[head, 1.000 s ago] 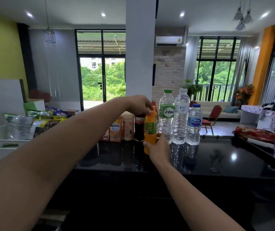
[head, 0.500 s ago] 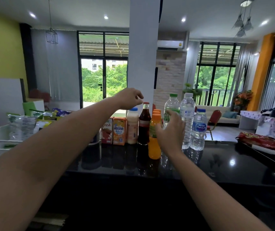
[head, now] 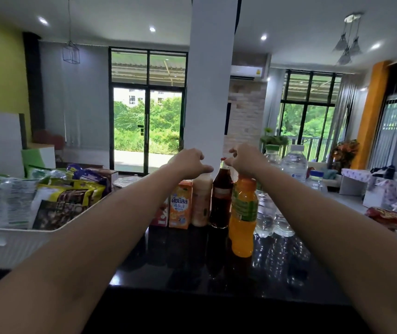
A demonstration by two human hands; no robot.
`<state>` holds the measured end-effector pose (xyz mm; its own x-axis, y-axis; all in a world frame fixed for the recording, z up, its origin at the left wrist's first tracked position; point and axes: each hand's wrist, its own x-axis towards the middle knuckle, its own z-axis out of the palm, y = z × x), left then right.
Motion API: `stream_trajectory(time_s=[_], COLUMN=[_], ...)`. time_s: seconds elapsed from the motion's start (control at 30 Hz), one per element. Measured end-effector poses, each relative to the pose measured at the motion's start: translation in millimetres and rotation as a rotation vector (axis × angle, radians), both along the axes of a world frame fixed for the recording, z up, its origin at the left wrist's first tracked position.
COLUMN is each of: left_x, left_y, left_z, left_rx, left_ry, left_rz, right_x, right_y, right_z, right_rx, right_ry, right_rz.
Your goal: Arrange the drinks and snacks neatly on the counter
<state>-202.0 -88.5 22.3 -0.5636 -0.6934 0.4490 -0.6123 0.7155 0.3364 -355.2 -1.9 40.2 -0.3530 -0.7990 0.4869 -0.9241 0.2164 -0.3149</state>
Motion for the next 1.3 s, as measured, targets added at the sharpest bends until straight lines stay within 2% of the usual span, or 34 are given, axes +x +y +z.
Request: stream_trajectory(time_s=[0.5,0.63,0.9,1.17,1.3], left_x=[-0.6,-0.7,16.9,59.1,81.7], left_y=[-4.0,-1.4,27.4,89.8,113.4], left_z=[-12.1,-11.0,-2.7,7.1,-0.5], left_rx=[-0.112,-0.134,-0.246,-0.202,-0.185], left_ry=[0.086,0.012,-0.303,-0.352,-0.375], left_rz=[0.005,0.026,0.193,0.236,0.234], right_x=[5.8,6.6,16.8,55.5,74.5], right_y=[-4.1,0.3,30.4,85.1,106.5], right_z=[1.2,0.7,-7.0,-14.4,-28.5], right_rx=[-0.005,0.005,-0.027,0.124,0.209], right_ry=[0.013,0.008,0.013,0.07,0.12], right_rz=[0.063,0.058,0.046,0.055,-0.013])
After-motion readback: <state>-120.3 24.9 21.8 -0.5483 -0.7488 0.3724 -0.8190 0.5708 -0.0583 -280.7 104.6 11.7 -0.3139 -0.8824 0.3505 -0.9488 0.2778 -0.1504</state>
